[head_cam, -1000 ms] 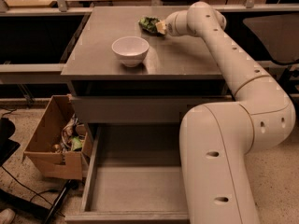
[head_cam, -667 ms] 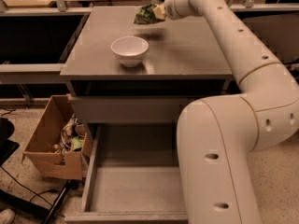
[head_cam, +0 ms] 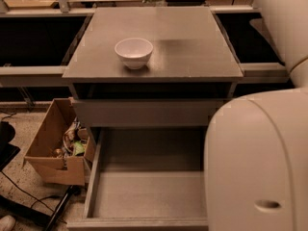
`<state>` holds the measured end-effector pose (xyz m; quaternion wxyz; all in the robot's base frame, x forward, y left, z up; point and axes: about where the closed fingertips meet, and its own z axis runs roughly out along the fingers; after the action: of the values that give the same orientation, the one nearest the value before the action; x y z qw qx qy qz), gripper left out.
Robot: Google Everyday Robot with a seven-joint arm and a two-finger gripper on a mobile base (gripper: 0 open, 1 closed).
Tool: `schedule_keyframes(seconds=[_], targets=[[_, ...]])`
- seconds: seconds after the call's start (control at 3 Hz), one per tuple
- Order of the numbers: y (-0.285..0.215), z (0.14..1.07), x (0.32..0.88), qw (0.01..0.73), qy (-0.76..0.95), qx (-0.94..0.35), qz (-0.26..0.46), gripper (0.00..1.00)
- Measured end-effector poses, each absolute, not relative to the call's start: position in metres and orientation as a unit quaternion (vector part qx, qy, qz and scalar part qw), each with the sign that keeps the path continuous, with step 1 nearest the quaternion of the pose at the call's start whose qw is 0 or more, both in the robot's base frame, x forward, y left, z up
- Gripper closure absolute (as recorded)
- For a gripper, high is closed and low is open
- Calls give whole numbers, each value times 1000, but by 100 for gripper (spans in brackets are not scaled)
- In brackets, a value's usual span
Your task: Place green jalapeno chip bag into middle drawer
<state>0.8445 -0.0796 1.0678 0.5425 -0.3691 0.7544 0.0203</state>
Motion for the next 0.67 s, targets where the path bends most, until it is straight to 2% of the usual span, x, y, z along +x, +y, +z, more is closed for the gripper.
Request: schedule_keyframes(seconds=[0.33,0.67], targets=[[-126,1109,793,551,757,-352,-29,100],[-172,1154,719,583,754,-299,-41,100]])
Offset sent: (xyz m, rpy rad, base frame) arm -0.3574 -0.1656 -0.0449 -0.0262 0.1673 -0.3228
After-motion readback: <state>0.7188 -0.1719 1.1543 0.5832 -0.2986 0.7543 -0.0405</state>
